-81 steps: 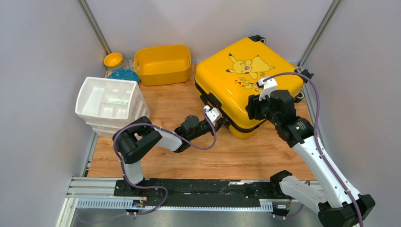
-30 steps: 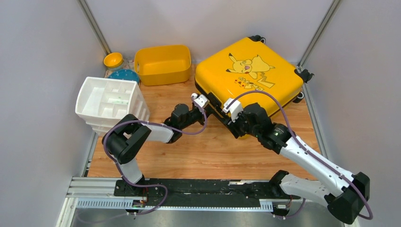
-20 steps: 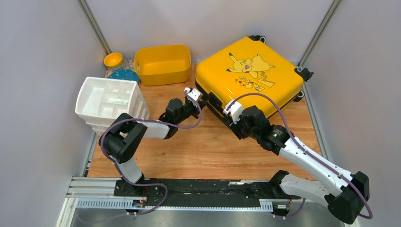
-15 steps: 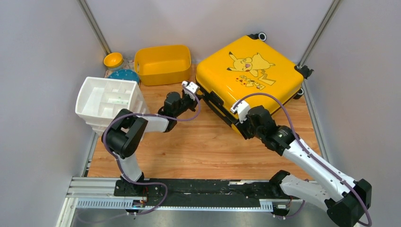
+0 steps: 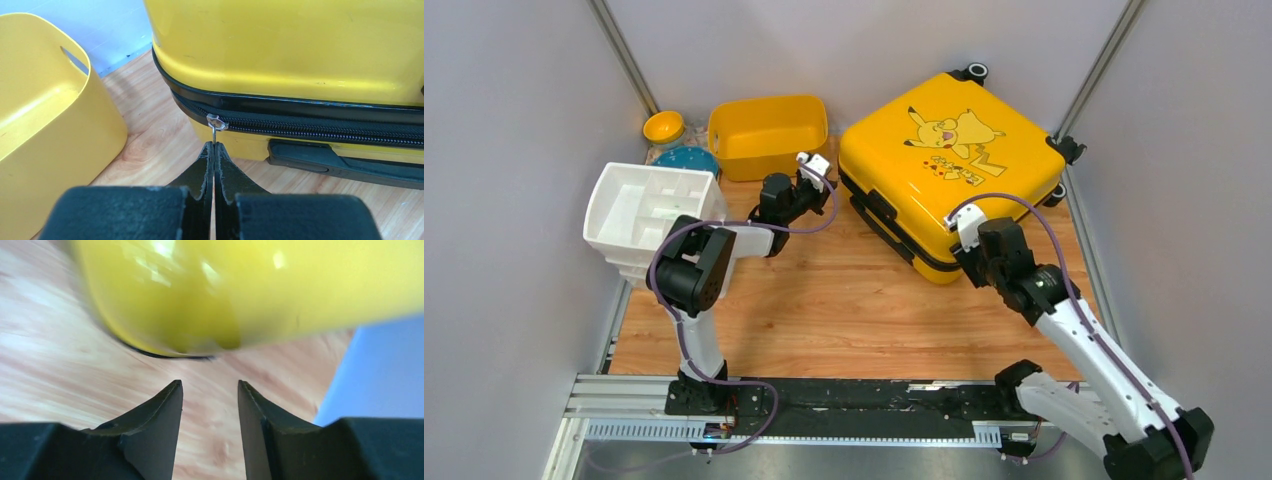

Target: Open, take out, and arrange the luggage

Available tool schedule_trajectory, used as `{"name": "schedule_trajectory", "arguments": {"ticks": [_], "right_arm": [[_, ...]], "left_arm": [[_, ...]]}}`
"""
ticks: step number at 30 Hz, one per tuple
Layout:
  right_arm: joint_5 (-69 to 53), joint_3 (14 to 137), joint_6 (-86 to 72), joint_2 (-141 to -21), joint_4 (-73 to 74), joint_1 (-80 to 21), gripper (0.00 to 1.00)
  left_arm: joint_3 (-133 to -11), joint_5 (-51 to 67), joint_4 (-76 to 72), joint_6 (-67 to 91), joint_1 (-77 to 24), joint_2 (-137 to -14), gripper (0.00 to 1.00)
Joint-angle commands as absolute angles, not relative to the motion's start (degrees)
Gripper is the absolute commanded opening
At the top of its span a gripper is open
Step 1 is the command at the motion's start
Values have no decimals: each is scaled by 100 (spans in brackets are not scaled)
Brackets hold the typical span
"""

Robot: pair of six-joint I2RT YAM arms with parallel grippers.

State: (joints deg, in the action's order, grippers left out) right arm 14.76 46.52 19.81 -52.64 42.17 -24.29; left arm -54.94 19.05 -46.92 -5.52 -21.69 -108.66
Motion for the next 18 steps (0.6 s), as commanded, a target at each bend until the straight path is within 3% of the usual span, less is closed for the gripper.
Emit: {"name": "schedule_trajectory", "arguments": {"ticks": [1, 6, 8, 18], "right_arm": [[1053, 5343, 1864, -4729, 3736, -3539, 49], [1616, 5651, 1161, -5632, 3201, -4692, 45], [1880, 5687, 1108, -6236, 2658, -4816, 42], [2224, 5862, 1248, -8181, 897, -5291, 40]], "left_arm": [[-5634, 2092, -4781, -545, -2100, -10898, 0], [-5669, 2013, -4808, -457, -2092, -10881, 0], [-5695, 1987, -4790, -396, -2092, -10881, 0], [-5757, 1749, -4895, -132, -2092, -10925, 0]]}}
